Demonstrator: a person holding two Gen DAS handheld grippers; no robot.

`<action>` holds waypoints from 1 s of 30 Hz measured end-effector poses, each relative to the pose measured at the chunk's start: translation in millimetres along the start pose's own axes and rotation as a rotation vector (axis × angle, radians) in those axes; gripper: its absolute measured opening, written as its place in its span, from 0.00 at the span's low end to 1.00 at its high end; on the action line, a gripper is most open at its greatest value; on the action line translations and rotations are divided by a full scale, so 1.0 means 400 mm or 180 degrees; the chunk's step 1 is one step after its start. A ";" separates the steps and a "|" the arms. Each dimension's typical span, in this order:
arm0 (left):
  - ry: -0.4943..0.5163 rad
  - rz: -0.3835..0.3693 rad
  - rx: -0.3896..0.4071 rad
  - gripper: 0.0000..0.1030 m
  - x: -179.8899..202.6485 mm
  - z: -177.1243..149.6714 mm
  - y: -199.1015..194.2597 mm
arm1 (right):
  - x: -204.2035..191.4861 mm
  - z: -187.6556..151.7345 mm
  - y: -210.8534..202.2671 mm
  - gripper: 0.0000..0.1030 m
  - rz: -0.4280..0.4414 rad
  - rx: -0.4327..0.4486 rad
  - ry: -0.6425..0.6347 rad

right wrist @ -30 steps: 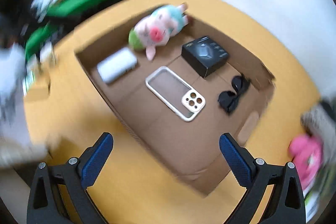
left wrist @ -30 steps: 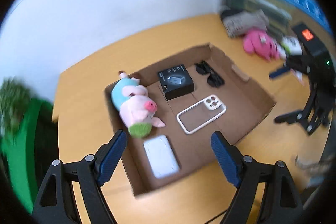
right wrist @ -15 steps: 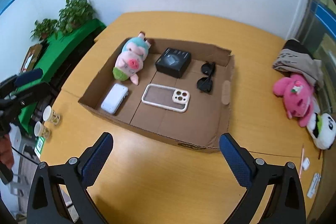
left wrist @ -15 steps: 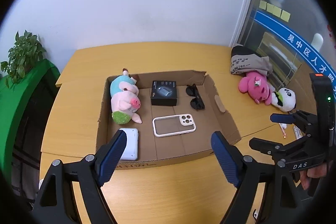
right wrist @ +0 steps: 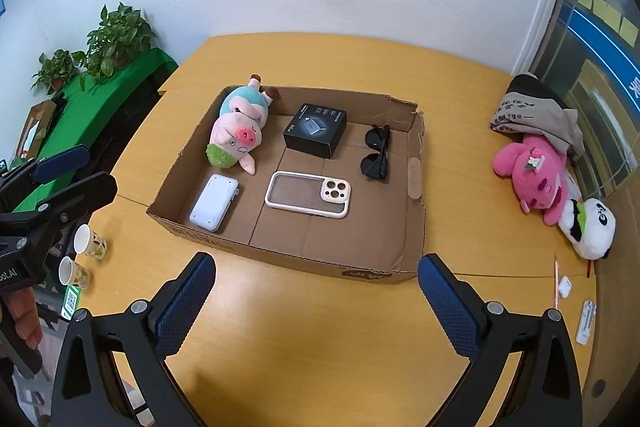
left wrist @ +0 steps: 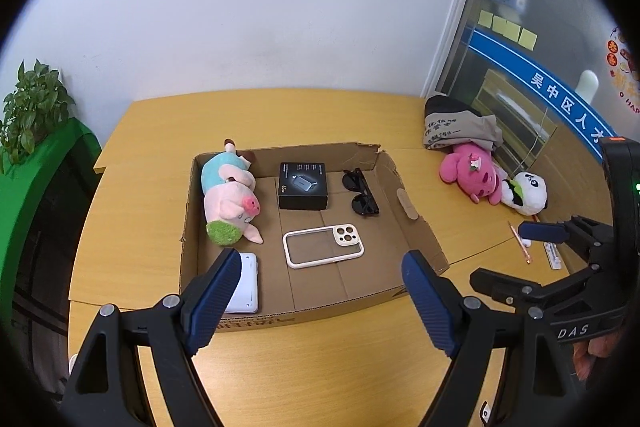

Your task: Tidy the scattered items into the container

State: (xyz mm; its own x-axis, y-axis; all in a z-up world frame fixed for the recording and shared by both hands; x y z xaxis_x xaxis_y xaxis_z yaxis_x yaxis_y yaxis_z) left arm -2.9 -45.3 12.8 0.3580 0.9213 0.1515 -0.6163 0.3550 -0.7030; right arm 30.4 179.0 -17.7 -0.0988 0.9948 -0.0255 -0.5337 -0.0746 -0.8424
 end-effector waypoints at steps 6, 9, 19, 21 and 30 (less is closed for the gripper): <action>-0.0049 0.0049 0.0051 0.81 -0.008 0.014 -0.006 | -0.016 0.002 0.002 0.99 -0.0046 -0.0048 0.0010; -0.0092 0.0162 0.0105 0.81 -0.023 0.021 -0.008 | -0.023 0.003 -0.002 0.99 -0.0063 -0.0048 -0.0027; -0.0153 0.0459 0.0371 0.81 -0.043 0.050 -0.052 | -0.008 0.002 -0.005 0.99 -0.0081 -0.0059 0.0055; -0.0177 0.0525 0.0425 0.81 -0.050 0.057 -0.063 | -0.009 0.008 -0.003 0.99 -0.0070 -0.0055 0.0058; -0.0302 0.0638 0.0528 0.81 -0.085 0.066 -0.078 | -0.025 0.023 -0.003 0.99 -0.0029 -0.0021 0.0058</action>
State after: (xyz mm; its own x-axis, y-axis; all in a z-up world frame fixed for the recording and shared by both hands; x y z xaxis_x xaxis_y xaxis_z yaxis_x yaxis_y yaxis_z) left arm -14.3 -83.4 48.0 0.1549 0.9838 0.0906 -0.7776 0.1779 -0.6031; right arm 24.4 168.5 -11.5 -0.0785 0.9965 -0.0276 -0.5290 -0.0651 -0.8461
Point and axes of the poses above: each gripper's, at about its wrist camera, not at the fingertips, and y roughly the way its jaws point, x to its right, z to its top, the point moved 8 cm from there along y, roughly the way its jaws point, and after that the axes turned 1 degree about x, right-handed, at the moved point
